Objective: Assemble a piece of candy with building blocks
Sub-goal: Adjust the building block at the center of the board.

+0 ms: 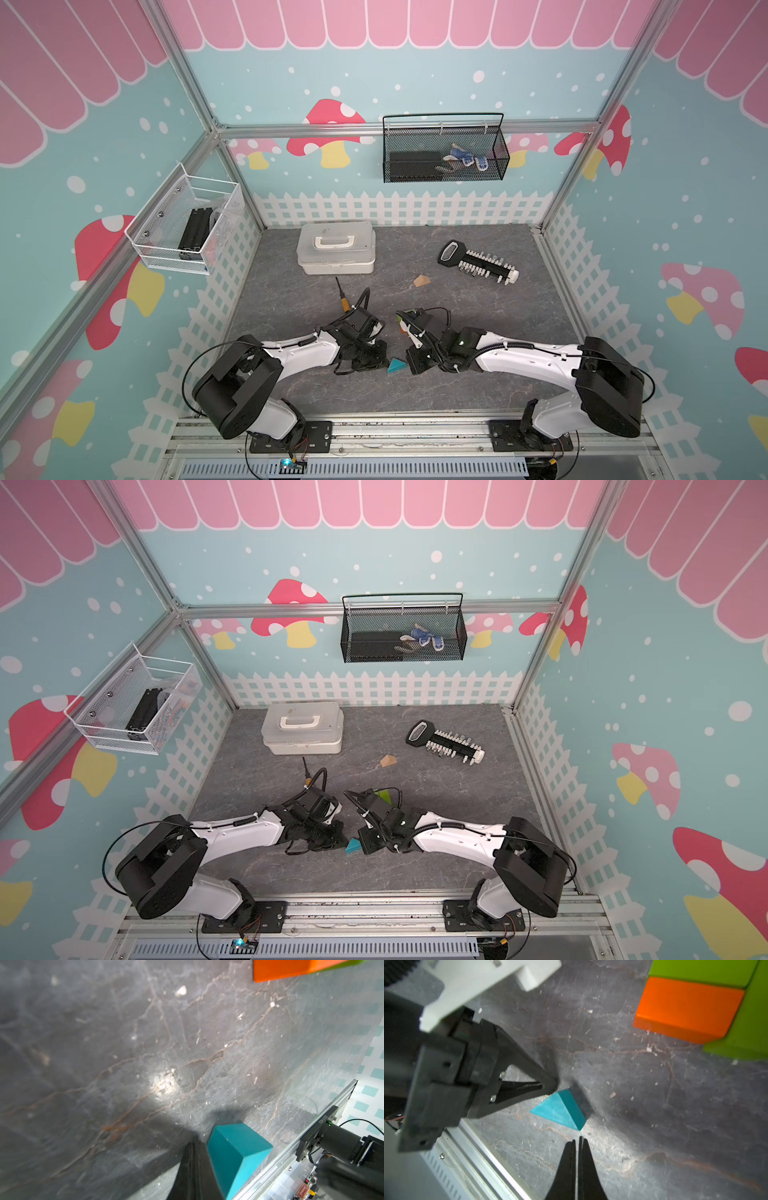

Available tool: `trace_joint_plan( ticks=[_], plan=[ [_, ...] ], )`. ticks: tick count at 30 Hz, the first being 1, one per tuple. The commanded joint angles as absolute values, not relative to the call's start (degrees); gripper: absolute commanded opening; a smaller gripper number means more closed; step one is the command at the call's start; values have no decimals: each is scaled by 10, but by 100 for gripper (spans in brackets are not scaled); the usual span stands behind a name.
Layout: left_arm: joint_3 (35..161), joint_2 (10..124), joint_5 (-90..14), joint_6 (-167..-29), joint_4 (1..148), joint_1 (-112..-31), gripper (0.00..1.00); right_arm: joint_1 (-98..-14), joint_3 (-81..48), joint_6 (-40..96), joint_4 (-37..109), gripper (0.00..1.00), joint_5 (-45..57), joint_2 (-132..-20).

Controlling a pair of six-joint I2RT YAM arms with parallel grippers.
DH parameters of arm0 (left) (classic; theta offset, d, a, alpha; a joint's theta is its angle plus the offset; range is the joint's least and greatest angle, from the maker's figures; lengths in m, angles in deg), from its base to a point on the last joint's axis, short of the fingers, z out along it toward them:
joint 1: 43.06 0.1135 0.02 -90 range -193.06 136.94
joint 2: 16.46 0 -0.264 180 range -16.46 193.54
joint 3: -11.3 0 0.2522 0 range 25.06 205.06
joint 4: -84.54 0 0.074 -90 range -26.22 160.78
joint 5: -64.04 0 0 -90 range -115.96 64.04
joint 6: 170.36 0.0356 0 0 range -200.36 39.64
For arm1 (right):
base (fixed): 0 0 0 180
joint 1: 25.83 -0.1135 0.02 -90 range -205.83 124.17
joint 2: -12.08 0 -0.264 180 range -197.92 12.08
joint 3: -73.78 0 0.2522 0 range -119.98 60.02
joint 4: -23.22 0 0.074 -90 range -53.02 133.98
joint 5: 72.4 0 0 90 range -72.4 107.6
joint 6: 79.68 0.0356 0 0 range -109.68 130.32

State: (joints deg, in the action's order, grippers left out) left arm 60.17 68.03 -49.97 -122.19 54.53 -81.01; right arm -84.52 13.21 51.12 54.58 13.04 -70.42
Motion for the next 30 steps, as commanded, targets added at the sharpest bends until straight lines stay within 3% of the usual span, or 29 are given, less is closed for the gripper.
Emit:
trace_joint_plan(
  ticks=[1, 15, 30],
  plan=[
    [598, 672, -482, -1223, 529, -812, 0, -858, 146, 537, 565, 0, 135, -708],
    [590, 651, -478, -1230, 534, -812, 0, -862, 85, 486, 541, 0, 135, -825],
    [542, 581, -519, -1285, 589, -812, 0, -843, 36, 455, 552, 0, 180, -853]
  ],
)
